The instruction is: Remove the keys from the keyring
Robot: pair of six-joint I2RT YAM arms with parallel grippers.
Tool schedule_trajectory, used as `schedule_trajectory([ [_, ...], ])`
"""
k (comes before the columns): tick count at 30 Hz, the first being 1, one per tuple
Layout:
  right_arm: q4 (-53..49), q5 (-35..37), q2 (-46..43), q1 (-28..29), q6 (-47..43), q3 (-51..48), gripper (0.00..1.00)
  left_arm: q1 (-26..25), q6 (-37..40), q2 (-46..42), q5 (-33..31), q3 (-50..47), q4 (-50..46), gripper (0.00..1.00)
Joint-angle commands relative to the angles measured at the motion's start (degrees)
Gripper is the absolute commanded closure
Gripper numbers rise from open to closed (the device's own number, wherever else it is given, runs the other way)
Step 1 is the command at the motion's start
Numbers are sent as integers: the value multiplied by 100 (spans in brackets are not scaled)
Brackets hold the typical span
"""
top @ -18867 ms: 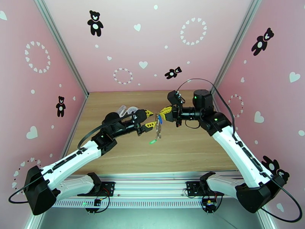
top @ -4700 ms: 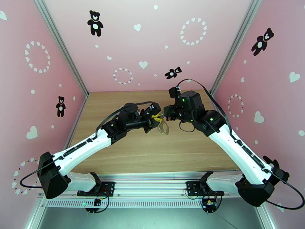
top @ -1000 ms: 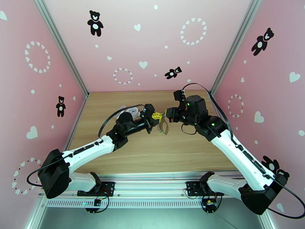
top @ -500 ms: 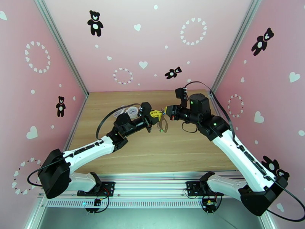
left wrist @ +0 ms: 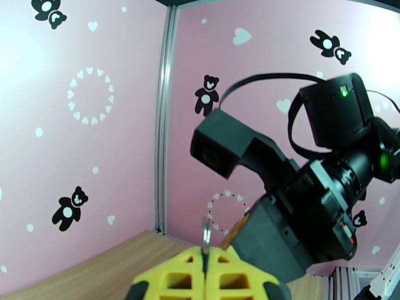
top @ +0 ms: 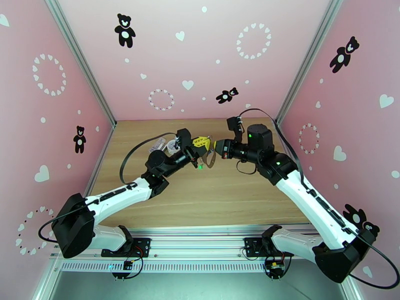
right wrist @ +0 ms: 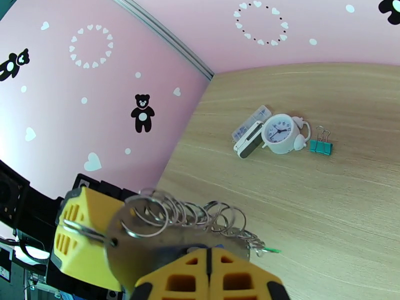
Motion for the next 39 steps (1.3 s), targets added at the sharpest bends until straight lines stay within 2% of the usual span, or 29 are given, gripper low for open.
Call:
schedule_trajectory([
  [1, -536, 485, -231, -29, -325, 305, 100, 19, -57, 31, -148, 134, 241, 100],
  [6, -830, 1059, -434, -459, -509, 291, 100, 22, 171, -301, -273, -109, -449, 100],
  [11, -870, 1335, -358, -504, -875, -299, 100, 24, 220, -812, -695, -196, -1629, 100],
  [15, -36, 996, -159, -560, -658, -1256, 100, 24, 0, -1060, -1063, -6, -2898, 100],
  [19, 833, 879, 336, -560, -461, -1916, 100, 23, -263, -1223, -1326, 18, -3659, 100],
  [27, 1548, 822, 1234, -579, -572, -2224, 100, 24, -632, -1321, -1463, 110, -4402, 100],
  [31, 1494, 840, 1549, -603, -776, -2195, 100, 24, -743, -1358, -1696, 122, -4517, 100],
  [36, 1521, 801, 1933, -763, -854, -2183, 100, 23, -923, -1330, -1685, 225, -4668, 100],
  [39, 1441, 866, 2090, -802, -955, -2162, 95, 23, -968, -1325, -1635, 317, -4774, 100],
])
